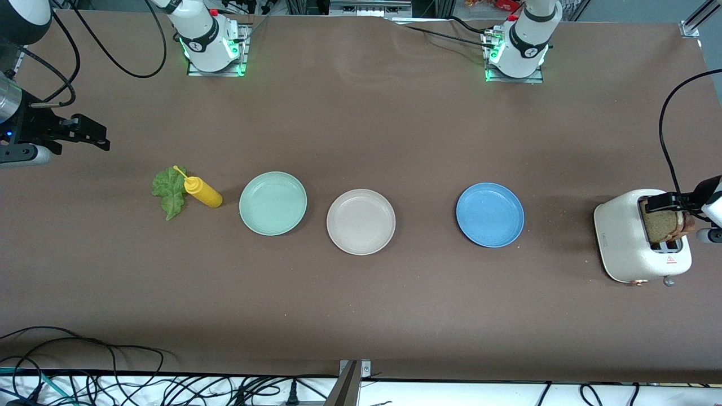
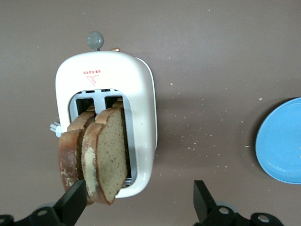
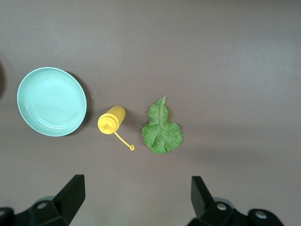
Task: Make sandwich on beige plate with both arms
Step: 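Lower the left gripper and grasp the outer bread slice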
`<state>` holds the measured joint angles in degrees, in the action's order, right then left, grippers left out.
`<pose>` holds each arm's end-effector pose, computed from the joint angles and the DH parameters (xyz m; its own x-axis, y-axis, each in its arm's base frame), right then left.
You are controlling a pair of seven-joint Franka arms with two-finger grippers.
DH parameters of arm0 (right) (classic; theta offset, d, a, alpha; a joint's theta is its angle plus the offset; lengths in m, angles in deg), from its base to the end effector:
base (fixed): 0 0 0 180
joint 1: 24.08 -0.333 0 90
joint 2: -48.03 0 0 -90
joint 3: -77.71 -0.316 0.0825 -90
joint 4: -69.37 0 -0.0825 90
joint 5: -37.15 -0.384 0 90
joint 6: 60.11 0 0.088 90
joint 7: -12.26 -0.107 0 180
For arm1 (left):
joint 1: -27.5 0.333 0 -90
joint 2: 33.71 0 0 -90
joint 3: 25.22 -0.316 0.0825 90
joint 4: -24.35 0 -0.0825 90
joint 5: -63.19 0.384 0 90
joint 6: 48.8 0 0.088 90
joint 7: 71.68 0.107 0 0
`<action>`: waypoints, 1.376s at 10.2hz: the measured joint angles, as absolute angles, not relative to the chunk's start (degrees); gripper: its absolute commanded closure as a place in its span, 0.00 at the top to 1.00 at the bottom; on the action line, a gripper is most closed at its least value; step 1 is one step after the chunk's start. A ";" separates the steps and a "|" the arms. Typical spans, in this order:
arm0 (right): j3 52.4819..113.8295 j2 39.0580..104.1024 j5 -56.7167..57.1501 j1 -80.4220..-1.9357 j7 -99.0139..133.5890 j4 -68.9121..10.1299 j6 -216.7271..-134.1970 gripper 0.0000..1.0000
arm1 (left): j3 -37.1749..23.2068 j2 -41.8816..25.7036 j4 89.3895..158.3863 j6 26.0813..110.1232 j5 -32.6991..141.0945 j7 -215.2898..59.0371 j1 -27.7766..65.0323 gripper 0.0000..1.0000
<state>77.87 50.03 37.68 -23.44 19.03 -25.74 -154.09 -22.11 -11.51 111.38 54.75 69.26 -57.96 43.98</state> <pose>0.5667 -0.0088 0.5686 0.9930 0.1047 -0.0553 0.1050 -0.9945 0.0028 0.6415 0.1663 0.4312 0.9929 -0.0297 -0.1152 -0.0361 -0.9979 -0.0537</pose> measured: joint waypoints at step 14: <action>77.87 50.03 37.68 -23.45 19.03 -25.74 -154.09 1.00 | -22.03 -6.54 111.42 59.57 69.25 -56.71 45.60 1.00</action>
<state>77.87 50.03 37.68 -23.45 19.03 -25.74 -154.09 -22.03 -6.54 111.42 59.57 69.25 -56.71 45.60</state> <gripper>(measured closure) 0.000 0.000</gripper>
